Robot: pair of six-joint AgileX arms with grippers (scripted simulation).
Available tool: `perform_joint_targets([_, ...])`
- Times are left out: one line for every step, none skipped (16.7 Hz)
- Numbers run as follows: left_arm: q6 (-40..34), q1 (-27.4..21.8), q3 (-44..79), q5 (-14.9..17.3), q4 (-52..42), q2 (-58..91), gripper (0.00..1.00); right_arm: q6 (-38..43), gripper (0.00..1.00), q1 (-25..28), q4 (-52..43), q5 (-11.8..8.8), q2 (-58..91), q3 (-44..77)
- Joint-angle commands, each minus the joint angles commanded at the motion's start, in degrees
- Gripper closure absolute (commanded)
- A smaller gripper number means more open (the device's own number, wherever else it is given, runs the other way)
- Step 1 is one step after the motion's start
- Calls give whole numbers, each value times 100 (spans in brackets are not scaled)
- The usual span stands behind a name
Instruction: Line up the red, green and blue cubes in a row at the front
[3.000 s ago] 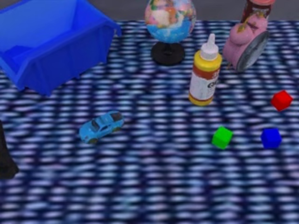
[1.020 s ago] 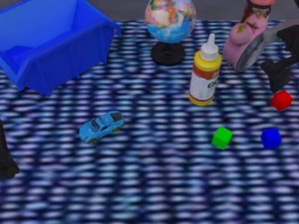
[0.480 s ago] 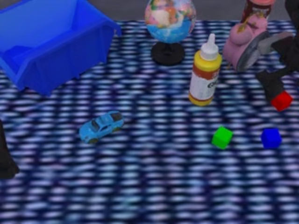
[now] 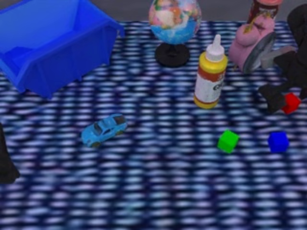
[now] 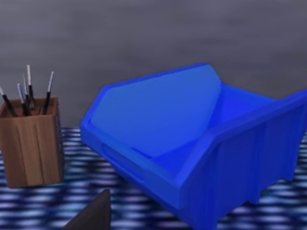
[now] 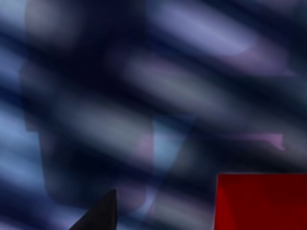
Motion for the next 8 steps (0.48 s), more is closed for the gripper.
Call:
perform_joint_targets([0, 0, 0, 0, 0, 0, 0, 0, 0, 0, 0, 0, 0, 0])
perform_joint_targets([0, 0, 0, 0, 0, 0, 0, 0, 8, 0, 0, 0, 0, 0])
perform_joint_targets([0, 0, 0, 0, 0, 0, 0, 0, 15, 0, 0, 0, 0, 0])
perform_joint_targets([0, 0, 0, 0, 0, 0, 0, 0, 23, 0, 0, 0, 0, 0])
perform_joint_targets([0, 0, 0, 0, 0, 0, 0, 0, 30, 0, 0, 0, 0, 0])
perform_joint_targets([0, 0, 0, 0, 0, 0, 0, 0, 38, 0, 0, 0, 0, 0])
perform_joint_targets([0, 0, 0, 0, 0, 0, 0, 0, 45, 0, 0, 0, 0, 0])
perform_joint_targets([0, 0, 0, 0, 0, 0, 0, 0, 53, 0, 0, 0, 0, 0])
